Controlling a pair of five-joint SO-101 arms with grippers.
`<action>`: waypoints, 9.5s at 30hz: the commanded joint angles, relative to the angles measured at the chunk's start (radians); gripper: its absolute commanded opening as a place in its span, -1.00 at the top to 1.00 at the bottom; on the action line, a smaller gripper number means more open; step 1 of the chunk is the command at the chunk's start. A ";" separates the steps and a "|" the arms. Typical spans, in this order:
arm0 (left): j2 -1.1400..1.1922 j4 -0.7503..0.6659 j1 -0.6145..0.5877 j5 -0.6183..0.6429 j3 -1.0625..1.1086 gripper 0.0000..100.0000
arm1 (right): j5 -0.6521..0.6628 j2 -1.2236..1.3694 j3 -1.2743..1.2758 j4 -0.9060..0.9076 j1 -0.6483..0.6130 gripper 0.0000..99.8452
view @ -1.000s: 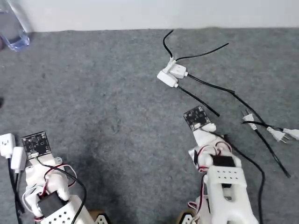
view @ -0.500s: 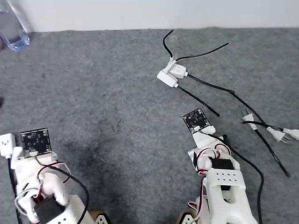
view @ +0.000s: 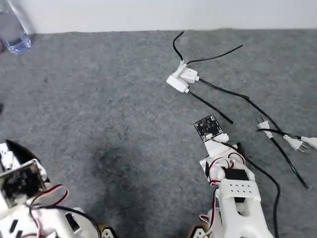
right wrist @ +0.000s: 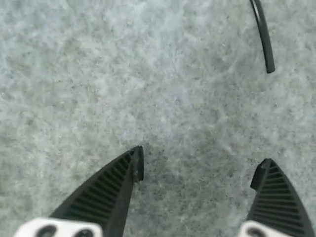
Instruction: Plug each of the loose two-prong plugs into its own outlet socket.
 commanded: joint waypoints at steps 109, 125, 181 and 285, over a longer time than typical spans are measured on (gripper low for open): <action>2.168 0.327 -0.239 -0.663 -0.885 0.71 | -0.009 -0.019 0.003 -0.016 -0.035 0.32; 2.168 0.347 -0.140 -0.272 -0.883 0.97 | -0.009 -0.019 0.003 -0.016 -0.035 0.32; 2.156 -0.121 1.129 -0.657 -0.746 0.98 | -0.048 -0.015 0.003 -0.130 0.047 0.32; 1.718 -0.199 1.100 -0.465 -0.351 0.70 | -0.044 -0.010 0.018 -0.163 0.041 0.32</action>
